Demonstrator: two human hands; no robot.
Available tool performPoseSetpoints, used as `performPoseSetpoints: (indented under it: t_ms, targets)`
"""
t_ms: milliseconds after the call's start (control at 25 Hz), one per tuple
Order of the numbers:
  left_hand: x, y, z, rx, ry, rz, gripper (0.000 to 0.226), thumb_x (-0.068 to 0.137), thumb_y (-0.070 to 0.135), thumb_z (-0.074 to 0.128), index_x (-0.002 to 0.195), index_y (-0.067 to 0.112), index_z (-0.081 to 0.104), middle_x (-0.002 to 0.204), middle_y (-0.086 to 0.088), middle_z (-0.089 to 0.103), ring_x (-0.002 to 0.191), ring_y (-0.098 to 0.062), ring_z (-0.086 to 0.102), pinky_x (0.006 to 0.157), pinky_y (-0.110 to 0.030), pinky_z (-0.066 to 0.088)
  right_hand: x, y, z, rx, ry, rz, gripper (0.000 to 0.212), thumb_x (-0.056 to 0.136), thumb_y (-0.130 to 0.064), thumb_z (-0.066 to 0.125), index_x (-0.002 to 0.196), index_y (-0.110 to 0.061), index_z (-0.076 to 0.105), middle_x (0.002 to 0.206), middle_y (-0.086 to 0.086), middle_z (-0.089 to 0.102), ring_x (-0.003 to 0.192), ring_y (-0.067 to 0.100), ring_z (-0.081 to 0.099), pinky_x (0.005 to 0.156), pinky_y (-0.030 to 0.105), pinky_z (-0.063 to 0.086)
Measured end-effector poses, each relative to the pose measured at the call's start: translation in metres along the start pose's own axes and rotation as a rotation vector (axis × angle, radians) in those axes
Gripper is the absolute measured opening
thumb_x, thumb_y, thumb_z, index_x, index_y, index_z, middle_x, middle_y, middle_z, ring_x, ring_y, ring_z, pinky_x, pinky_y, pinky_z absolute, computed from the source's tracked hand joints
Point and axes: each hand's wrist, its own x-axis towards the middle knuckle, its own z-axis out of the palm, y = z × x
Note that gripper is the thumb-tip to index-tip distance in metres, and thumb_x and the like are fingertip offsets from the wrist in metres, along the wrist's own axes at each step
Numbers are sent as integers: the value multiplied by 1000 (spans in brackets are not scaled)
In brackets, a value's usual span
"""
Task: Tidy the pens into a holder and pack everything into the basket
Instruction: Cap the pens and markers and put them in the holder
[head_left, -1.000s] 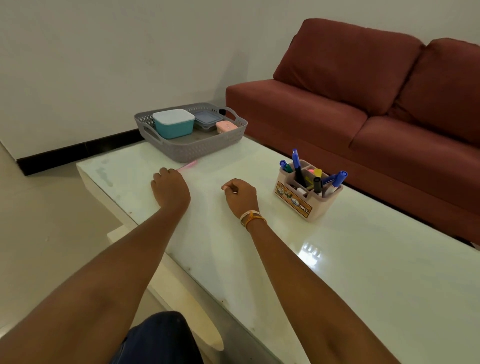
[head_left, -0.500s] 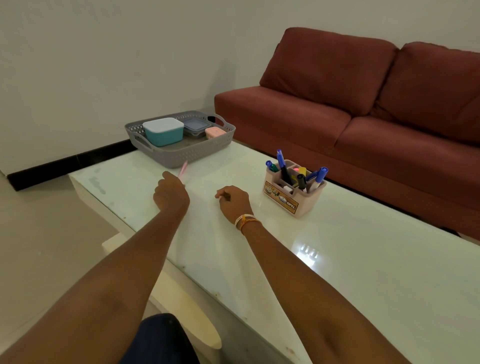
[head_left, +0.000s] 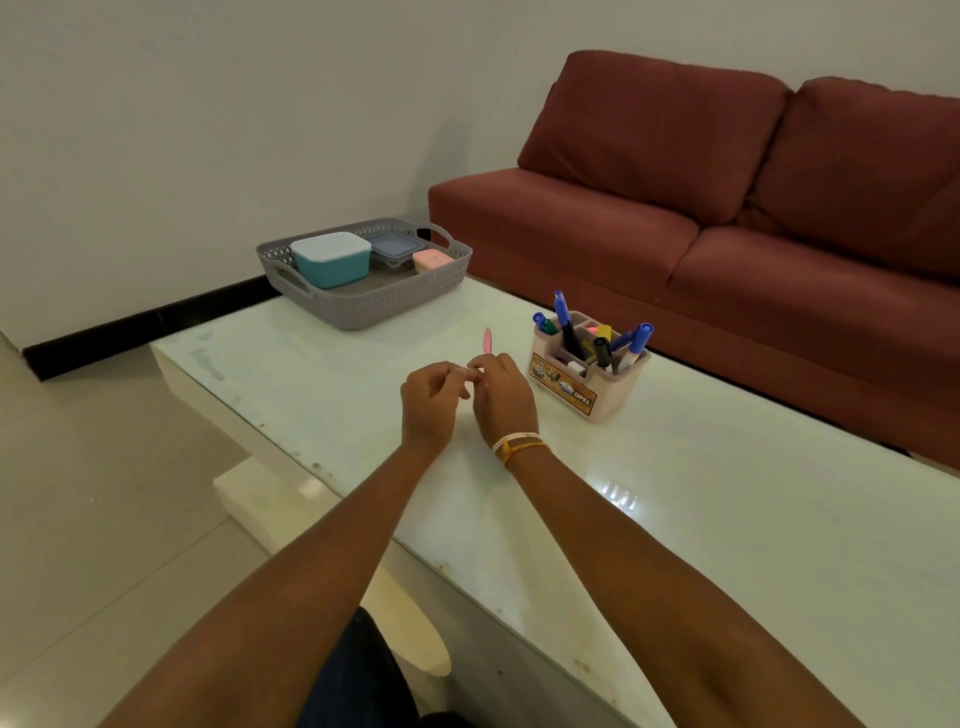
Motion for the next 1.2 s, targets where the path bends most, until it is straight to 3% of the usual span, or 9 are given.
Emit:
performPoseSetpoints:
  t_ms: [80,160,280,360,520,720,920,1040,1200]
  targets:
    - [-6,0,0,-11,-2,-50,39,84,27,42,78,5,74,66,-8,66,61,-18,59,59,-27,46,4,-1,-31,59,77,21,21,98,-19,45,105,-8,62,92,11,67,78,20,61,71,28,51]
    - [-10,-1,0,146,-45,-83,41,87,31,41,77,8,73,65,-5,66,64,-19,62,64,-31,50,21,-6,-71,150,213,72,11,92,-18,51,92,-9,57,68,5,59,58,15,51,55,25,41]
    - [-15,-1,4,425,-161,-79,47,84,41,37,75,6,66,70,-10,67,69,-26,63,66,-39,51,58,-7,-133,155,370,201,10,79,-11,57,73,-14,51,64,-3,54,57,12,46,55,12,33]
    - [-17,-2,4,486,-185,-65,49,82,44,35,74,5,64,72,-11,67,70,-28,63,64,-38,51,80,0,-160,15,286,342,6,79,-15,61,84,-11,61,83,4,63,74,21,55,66,18,35]
    - [-16,-4,1,433,-161,-86,47,82,41,36,73,3,63,75,-13,68,72,-29,63,66,-41,51,99,25,-161,-253,23,491,39,80,-27,71,111,-7,60,112,16,65,102,34,63,79,35,50]
    - [-10,-8,3,404,-148,-92,33,90,27,46,72,8,67,68,-8,67,68,-25,64,66,-37,51,103,38,-148,-308,-135,504,38,81,-28,72,110,-7,60,106,14,66,94,33,64,78,35,50]
    - [-8,-15,5,446,-151,-91,36,87,32,43,73,8,66,71,-7,68,70,-26,63,65,-36,51,107,49,-149,-270,-243,559,34,79,-31,74,99,-7,60,84,8,62,75,25,59,66,31,48]
    - [-7,-15,8,533,-171,-89,39,81,35,38,75,9,66,79,-6,70,76,-25,64,67,-36,51,106,63,-157,-151,-172,634,38,78,-38,73,93,-8,58,89,10,64,76,25,59,66,32,48]
    - [0,2,22,561,-206,-214,24,85,25,47,93,22,70,100,5,69,92,-20,63,78,-30,49,96,87,-160,12,-140,788,43,88,-34,60,115,0,58,109,15,62,91,31,57,86,39,49]
